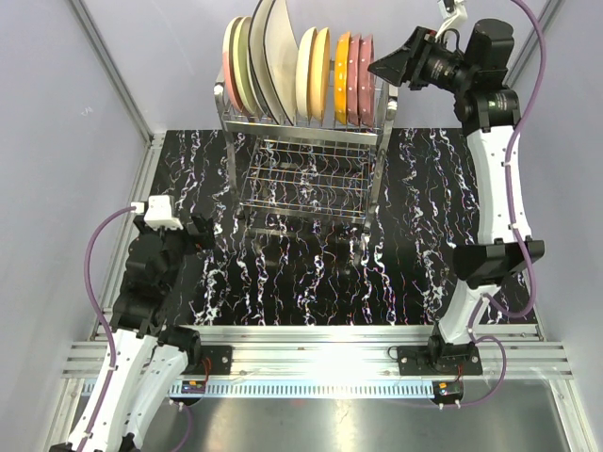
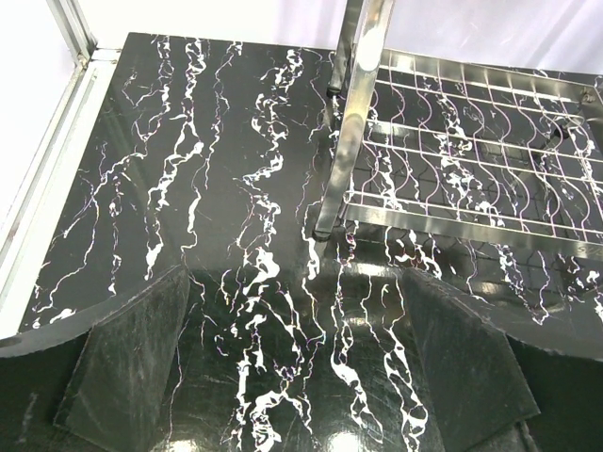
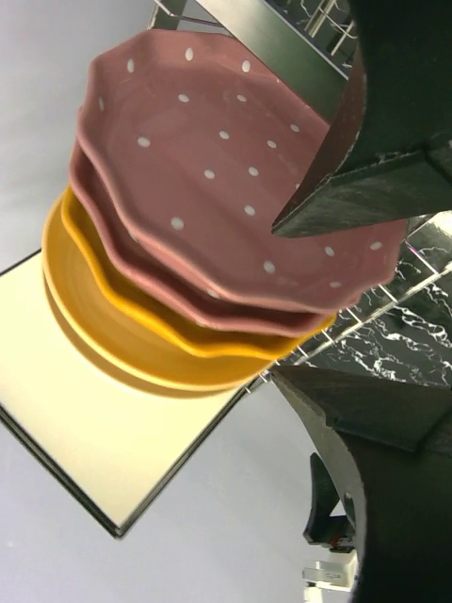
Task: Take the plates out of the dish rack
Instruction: Grab a plate with the right arm
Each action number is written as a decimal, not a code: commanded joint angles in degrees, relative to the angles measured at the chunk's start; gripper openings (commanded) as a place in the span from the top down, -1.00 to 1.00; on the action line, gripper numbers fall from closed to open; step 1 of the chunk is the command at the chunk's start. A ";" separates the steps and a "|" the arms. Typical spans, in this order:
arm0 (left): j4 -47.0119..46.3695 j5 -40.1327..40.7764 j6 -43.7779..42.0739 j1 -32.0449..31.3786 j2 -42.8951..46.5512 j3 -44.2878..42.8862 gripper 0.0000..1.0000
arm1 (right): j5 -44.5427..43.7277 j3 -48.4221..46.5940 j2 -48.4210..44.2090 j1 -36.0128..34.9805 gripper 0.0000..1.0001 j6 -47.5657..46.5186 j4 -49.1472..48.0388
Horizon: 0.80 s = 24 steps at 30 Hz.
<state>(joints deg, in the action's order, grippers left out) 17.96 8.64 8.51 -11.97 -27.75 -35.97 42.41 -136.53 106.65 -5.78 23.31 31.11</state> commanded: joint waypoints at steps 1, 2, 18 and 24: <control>-1.70 -0.03 -1.13 -0.16 -0.38 -1.21 -0.98 | -2.07 -3.56 1.28 -0.90 -0.25 2.44 -2.02; -1.61 -0.03 -1.04 -0.16 -0.46 -1.30 -0.98 | -2.42 -3.66 1.54 -0.90 -0.25 2.53 -1.93; -1.52 0.32 -1.31 -0.16 -0.82 -1.30 -0.98 | -1.37 -2.51 4.35 -2.74 -0.01 1.92 -1.41; -1.61 0.23 -1.31 -0.08 -0.55 -1.21 -0.98 | -2.07 -2.07 4.62 -3.27 0.07 1.04 -0.79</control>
<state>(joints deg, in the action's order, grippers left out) 17.96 8.71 7.97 -11.97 -28.29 -35.97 40.56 -138.28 110.76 -8.40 25.28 31.18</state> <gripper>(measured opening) 0.987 0.472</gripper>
